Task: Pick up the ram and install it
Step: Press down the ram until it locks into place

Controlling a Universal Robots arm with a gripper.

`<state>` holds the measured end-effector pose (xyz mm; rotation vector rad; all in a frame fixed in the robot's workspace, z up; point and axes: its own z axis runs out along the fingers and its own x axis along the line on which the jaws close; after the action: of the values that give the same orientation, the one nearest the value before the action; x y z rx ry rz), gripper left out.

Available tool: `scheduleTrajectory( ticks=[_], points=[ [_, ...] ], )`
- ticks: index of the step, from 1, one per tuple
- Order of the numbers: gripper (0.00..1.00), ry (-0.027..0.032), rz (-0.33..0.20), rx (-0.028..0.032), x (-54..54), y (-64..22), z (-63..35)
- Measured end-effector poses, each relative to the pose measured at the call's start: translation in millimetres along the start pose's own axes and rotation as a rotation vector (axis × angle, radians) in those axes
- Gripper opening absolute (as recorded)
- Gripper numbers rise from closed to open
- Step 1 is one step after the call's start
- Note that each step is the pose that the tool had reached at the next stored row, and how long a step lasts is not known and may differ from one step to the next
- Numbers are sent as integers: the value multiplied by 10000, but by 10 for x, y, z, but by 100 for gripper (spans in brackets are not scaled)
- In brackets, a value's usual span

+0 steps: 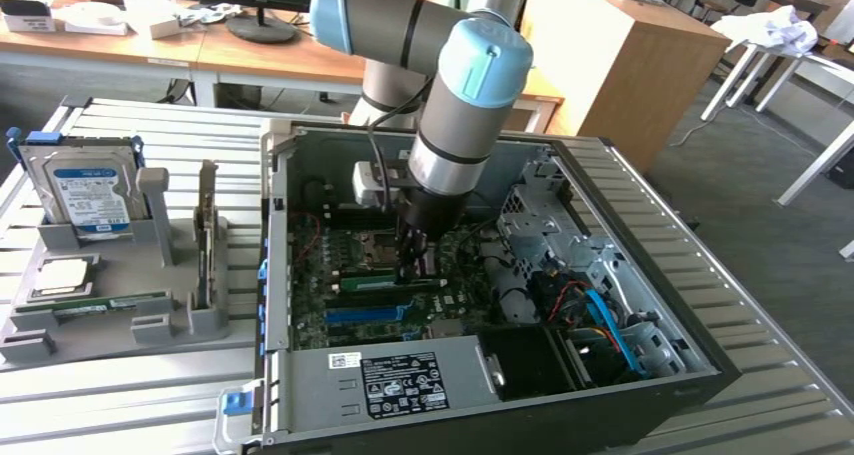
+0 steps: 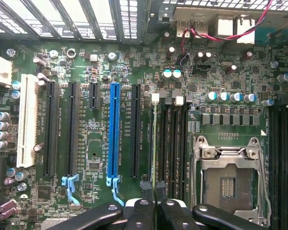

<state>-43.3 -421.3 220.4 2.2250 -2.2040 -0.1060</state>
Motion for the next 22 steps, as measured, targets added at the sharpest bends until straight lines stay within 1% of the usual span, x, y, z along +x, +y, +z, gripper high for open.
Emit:
scheduleTrajectory(
  ticks=[7, 8, 9, 10, 11, 13, 16, 22],
  points=[
    [12, -12, 0, -7, 0, 0, 10],
    [13, -10, 1, -3, 0, 0, 10],
    [19, -10, 1, -1, 0, 0, 10],
    [19, -11, 1, -1, 0, 0, 10],
    [26, -8, 1, -1, 0, 0, 10],
    [26, 4, 0, -2, 0, 0, 1],
    [26, 4, 0, -2, -3, 3, -67],
    [25, 6, 1, -2, -18, 17, -316]
  ],
)
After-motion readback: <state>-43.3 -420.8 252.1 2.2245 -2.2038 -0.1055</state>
